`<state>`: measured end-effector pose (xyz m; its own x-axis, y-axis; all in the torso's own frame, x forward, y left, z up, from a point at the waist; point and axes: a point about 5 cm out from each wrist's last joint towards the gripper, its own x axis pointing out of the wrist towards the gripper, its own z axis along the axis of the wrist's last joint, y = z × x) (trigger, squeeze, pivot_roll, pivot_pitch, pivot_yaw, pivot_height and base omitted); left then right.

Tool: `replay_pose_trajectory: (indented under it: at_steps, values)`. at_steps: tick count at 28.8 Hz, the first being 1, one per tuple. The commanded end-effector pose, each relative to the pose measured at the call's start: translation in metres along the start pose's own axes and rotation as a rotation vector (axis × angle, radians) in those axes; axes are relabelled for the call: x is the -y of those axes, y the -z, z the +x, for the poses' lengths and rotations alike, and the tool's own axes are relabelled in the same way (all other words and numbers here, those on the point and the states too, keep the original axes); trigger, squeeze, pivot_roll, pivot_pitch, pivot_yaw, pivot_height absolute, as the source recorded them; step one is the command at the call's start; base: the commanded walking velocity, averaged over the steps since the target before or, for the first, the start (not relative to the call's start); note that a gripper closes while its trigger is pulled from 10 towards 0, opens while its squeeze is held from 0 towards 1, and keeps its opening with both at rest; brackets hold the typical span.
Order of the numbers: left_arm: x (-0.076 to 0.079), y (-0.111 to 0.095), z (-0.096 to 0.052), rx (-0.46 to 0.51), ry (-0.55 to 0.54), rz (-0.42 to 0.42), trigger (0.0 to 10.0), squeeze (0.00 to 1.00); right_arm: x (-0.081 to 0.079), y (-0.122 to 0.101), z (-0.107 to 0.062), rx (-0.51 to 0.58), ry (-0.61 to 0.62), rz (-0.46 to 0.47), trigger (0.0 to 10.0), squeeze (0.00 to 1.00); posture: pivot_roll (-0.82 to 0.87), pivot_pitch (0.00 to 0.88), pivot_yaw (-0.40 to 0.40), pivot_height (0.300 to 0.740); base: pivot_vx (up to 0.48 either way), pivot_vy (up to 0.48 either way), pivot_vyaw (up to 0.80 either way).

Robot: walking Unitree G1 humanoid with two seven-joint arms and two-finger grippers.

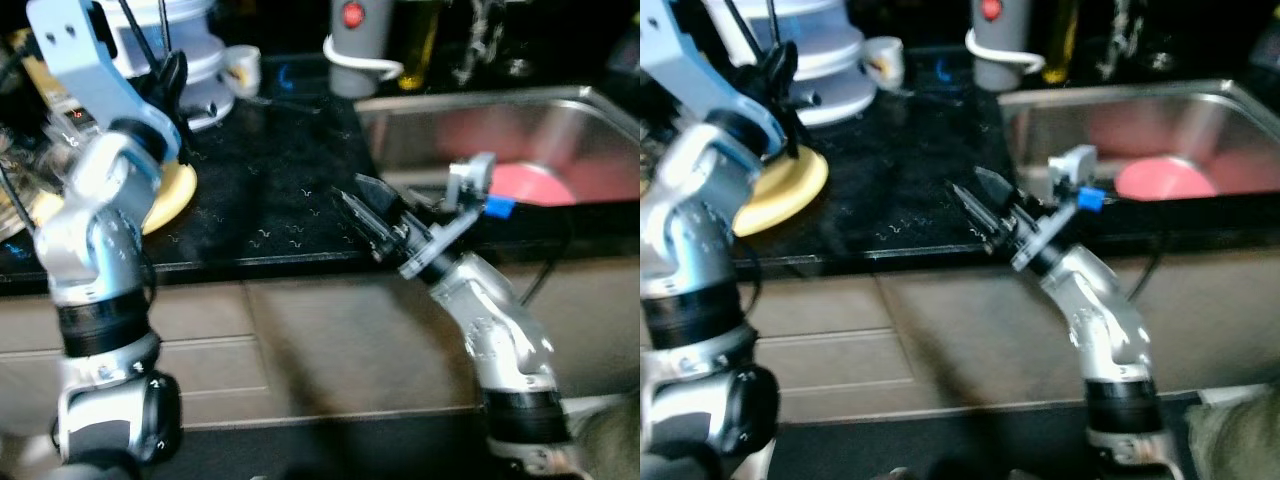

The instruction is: Kitchen organization

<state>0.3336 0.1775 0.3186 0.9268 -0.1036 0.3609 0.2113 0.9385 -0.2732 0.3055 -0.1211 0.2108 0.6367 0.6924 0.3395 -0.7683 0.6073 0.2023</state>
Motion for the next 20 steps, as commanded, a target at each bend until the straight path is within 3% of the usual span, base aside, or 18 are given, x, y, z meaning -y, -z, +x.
replay_pose_trajectory:
  at_steps: [1, 13, 20]
  values:
    - [0.0033, 0.003, 0.0, -0.004, 0.01, -0.014, 10.0, 0.0, 0.0019, 0.0011, -0.002, -0.012, 0.006, -0.007, 10.0, 0.0, -0.03, 0.015, 0.038, 0.74, 0.0, -0.461, 0.0]
    - [0.0077, 0.0062, -0.0013, -0.008, 0.021, -0.017, 10.0, 0.0, 0.001, 0.0016, -0.002, -0.013, 0.005, -0.01, 10.0, 0.0, -0.03, 0.02, 0.04, 0.74, 0.0, -0.45, 0.0]
    - [0.0104, 0.0082, -0.0013, -0.009, 0.026, -0.036, 10.0, 0.0, 0.0011, 0.0024, -0.0025, -0.015, 0.007, -0.008, 10.0, 0.0, -0.03, 0.025, 0.039, 0.74, 0.0, 0.0, 0.0]
